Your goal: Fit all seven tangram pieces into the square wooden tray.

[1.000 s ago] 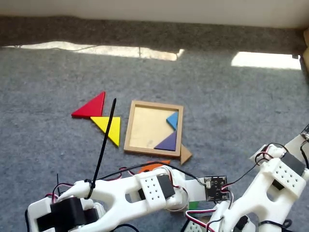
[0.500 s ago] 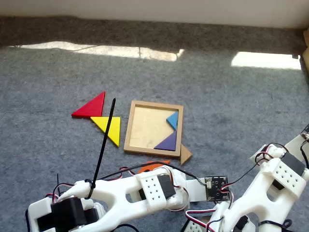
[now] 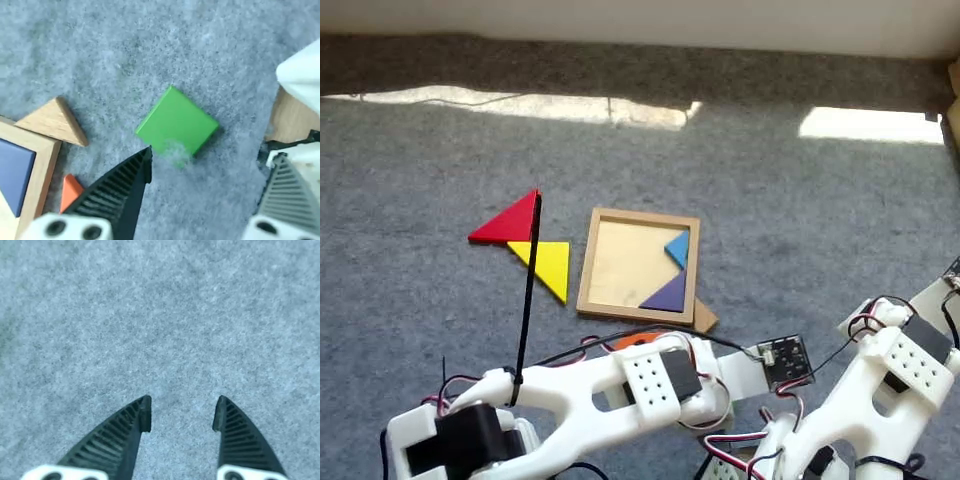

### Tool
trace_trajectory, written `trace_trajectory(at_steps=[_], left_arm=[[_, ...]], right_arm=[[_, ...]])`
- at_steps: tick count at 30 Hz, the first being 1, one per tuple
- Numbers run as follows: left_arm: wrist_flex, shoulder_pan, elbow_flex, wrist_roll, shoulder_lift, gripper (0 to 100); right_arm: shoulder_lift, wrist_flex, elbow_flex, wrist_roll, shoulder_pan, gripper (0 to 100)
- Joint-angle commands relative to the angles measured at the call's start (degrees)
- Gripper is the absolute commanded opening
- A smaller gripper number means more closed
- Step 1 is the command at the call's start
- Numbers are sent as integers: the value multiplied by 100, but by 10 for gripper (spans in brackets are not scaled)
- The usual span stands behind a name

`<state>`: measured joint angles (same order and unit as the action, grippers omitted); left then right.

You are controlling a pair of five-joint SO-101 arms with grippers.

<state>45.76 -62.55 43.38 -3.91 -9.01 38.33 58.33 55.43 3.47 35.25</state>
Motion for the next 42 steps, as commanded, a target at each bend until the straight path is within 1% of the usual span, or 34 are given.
trace_trajectory(at_steps=[1,4,8,11,15,17,20,25,30,38,42], left_arm=[[-527,84,-268,70,347,354],[-747,84,-286,70,734,354],[-738,145,-514,369,892,319],[-738,215,-541,457,892,305],[-738,268,-523,1029,840,308],[-738,374,-549,1187,840,306],[-756,505,-558,1248,892,306],[-756,488,-532,1257,910,300],[-747,488,-514,1336,910,214],[-712,479,-514,1336,875,207],[-18,532,-778,1327,708,207]], right_arm=[[145,-84,-75,9,40,205],[145,-84,-75,9,40,205],[145,-84,-75,9,40,205],[145,-84,-75,9,40,205],[145,-84,-75,9,40,205],[145,-84,-75,9,40,205],[145,-84,-75,9,40,205],[145,-75,-75,9,40,205],[145,-75,-75,9,40,205],[145,-75,-75,9,40,205],[145,-66,-75,9,40,205]])
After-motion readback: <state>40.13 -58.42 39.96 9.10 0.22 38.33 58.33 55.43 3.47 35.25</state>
